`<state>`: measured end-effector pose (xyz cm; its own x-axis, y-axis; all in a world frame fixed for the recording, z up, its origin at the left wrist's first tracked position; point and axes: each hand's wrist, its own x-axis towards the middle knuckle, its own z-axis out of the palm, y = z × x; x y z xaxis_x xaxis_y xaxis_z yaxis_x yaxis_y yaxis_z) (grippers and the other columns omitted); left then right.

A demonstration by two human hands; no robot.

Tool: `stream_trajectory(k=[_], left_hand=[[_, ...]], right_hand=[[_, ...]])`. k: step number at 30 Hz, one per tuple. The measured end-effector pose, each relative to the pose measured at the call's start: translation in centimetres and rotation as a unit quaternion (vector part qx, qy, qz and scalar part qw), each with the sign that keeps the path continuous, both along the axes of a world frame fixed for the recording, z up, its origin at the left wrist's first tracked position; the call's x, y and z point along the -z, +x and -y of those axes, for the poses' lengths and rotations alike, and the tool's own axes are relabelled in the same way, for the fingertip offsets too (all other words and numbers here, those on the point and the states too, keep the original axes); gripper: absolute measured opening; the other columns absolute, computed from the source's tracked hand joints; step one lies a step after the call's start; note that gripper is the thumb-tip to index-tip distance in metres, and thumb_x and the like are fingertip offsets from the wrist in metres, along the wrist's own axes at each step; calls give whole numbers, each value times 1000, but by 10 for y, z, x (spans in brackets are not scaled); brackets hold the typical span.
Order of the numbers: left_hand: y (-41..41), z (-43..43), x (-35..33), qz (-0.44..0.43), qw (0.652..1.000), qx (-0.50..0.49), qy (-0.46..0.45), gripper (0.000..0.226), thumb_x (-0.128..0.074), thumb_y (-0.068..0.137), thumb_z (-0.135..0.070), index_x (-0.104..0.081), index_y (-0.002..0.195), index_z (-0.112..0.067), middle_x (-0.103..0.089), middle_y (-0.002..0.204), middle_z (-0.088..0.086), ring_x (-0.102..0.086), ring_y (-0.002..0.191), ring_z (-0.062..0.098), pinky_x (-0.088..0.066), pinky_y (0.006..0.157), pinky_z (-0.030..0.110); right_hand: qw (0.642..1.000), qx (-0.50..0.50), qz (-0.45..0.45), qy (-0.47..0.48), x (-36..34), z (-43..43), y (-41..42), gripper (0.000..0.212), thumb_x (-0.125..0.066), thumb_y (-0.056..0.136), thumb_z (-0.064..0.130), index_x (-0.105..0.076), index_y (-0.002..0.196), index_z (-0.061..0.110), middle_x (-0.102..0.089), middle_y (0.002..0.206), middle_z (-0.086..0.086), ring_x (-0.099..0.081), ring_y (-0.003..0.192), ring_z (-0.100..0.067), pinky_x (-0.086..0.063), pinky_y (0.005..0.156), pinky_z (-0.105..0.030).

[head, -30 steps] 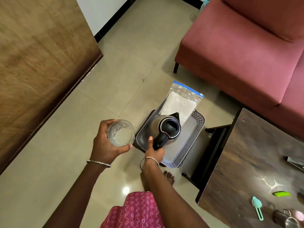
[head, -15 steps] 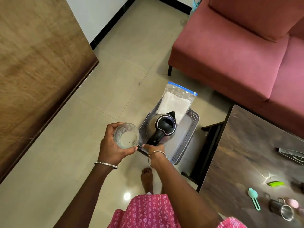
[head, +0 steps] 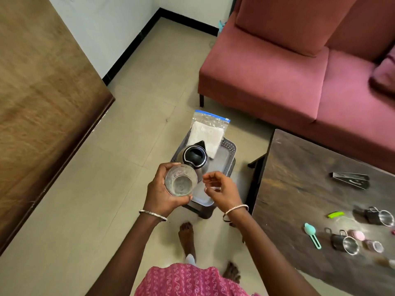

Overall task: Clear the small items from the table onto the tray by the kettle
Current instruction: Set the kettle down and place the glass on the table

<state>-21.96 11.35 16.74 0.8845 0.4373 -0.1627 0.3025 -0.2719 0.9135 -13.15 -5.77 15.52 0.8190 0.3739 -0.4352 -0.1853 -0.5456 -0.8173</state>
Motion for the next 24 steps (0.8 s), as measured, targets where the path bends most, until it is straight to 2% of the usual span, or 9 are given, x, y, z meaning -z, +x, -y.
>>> stream_trajectory(k=[2,5,7,10,12,15,19,24], left_hand=[[-1,21,-7,9,1000,15,1,89,-93,41,-25,-51,119,-29,-63,114,-14,-63,103,4,-55,86,23],[-5,62,-20,23,999,31,-3,87,-93,43,-25,-52,120,-27,-65,114,-11,-64,104,7,-55,86,26],[-9,90,-27,31,999,39,-13,87,-92,42,-23,-54,121,-24,-66,114,-10,-65,104,8,-54,89,26],[-17,137,-37,31,997,61,-21,88,-92,42,-18,-54,122,-25,-67,114,-8,-65,105,9,-56,91,36],[-23,168,-41,33,996,76,-27,89,-93,42,-16,-55,122,-27,-67,114,-8,-65,106,10,-55,92,40],[-31,220,-50,37,994,99,-31,87,-92,43,-14,-56,121,-29,-67,114,-9,-65,108,12,-55,92,44],[-38,294,-64,37,989,141,-37,86,-91,42,-18,-57,120,-29,-68,113,-9,-66,106,11,-54,93,43],[-34,364,-76,39,978,198,-57,92,-96,38,-23,-58,121,-25,-70,111,-8,-66,103,8,-55,93,35]], right_hand=[[999,-49,19,7,-13,18,0,44,-67,79,-5,-64,115,19,-67,115,5,-63,106,-9,-55,82,-18],[993,-112,43,8,-28,53,-7,61,-71,74,3,-54,126,30,-59,129,9,-55,119,-9,-55,91,-28],[988,-136,79,7,-35,77,-15,69,-77,70,11,-50,131,29,-58,131,8,-55,121,-10,-54,95,-32],[982,-144,118,23,-44,125,-32,78,-82,65,25,-48,136,27,-58,131,8,-57,119,-10,-53,97,-35],[984,-135,112,43,-49,159,-43,84,-84,63,31,-44,138,30,-57,132,12,-57,119,-7,-53,96,-31],[986,-105,115,59,-58,214,-61,89,-88,62,29,-43,138,34,-57,131,15,-56,117,-3,-53,91,-21],[986,-66,138,61,-66,287,-79,94,-91,60,23,-42,140,28,-56,135,10,-56,121,-9,-54,96,-37],[983,-11,170,67,-77,363,-90,92,-92,61,21,-45,141,16,-58,136,4,-57,124,-11,-50,102,-41]])
